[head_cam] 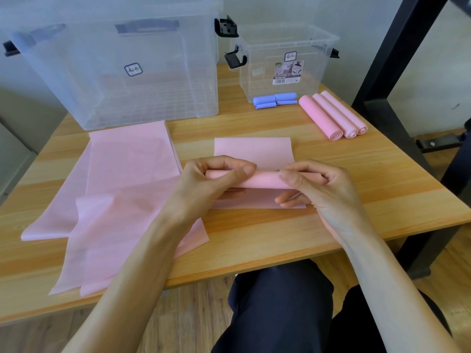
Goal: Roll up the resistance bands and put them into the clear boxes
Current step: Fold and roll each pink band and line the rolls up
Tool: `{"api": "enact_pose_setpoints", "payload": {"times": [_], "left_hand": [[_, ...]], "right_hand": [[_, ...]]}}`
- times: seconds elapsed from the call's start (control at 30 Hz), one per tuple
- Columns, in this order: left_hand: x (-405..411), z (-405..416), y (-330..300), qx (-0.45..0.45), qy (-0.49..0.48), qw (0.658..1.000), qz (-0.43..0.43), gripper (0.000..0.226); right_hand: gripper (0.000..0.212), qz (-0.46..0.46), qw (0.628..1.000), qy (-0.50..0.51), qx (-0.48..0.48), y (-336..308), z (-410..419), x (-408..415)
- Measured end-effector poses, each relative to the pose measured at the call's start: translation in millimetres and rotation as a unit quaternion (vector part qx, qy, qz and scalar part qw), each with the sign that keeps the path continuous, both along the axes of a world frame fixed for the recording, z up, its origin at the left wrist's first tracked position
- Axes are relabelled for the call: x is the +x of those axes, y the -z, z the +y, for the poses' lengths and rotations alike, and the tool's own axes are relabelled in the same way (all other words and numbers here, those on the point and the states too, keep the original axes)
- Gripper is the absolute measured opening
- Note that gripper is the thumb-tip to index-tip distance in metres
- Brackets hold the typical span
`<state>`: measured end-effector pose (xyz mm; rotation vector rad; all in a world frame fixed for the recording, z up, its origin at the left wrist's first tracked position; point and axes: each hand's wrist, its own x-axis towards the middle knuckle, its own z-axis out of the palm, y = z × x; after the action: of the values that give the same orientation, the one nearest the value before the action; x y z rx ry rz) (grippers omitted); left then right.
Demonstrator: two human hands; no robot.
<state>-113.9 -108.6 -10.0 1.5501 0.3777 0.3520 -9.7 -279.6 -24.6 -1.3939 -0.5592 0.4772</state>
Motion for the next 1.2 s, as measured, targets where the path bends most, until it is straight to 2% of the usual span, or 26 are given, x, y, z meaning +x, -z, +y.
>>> {"api": "enact_pose_setpoints", "payload": {"times": [0.13,0.27,0.47,0.57,0.63,0.8,0.97,1.1,1.2], "left_hand": [[-0.1,-0.6,-0.2,-0.009,-0.024,1.000,0.012,0.027],[-0.5,-0.3,-1.3,-0.010,-0.004,1.000,0.001,0.020],[-0.7,-0.2,-0.4,-0.004,0.005,1.000,-0.013,0.013],[-0.8,-0.9,-1.3,-0.012,-0.021,1.000,-0.001,0.021],[-0.7,-1.2,-1.0,-0.011,-0.025,1.000,0.011,0.025],[-2.1,0.6,-1.1,-0.007,0.014,1.000,0.001,0.018],[-2.1,-0.9,-1.0,0.015,0.003,1.000,0.006,0.016],[-1.4,-1.2,-0.9,-0.008,-0.028,0.999,0.012,0.020],[-0.5,-1.1,-0.2,-0.005,-0.017,1.000,0.013,0.021]], "right_hand": [[0.032,-0.020,1.000,-0.014,-0.001,0.2,-0.9,1.0],[0.023,-0.026,1.000,0.012,0.008,2.3,0.0,1.3],[0.029,-0.015,1.000,0.014,0.011,2.5,0.7,0.6],[0.031,-0.018,1.000,-0.007,0.004,1.5,0.2,1.2],[0.028,-0.026,1.000,-0.008,0.002,2.0,-0.2,1.7],[0.021,-0.030,0.999,0.019,0.009,3.8,0.1,1.1],[0.025,-0.015,1.000,0.013,0.009,2.2,0.6,0.6],[0.030,-0.021,1.000,-0.018,0.003,1.9,-0.4,1.5],[0.025,-0.027,1.000,0.002,0.007,2.8,-0.8,2.3]]}}
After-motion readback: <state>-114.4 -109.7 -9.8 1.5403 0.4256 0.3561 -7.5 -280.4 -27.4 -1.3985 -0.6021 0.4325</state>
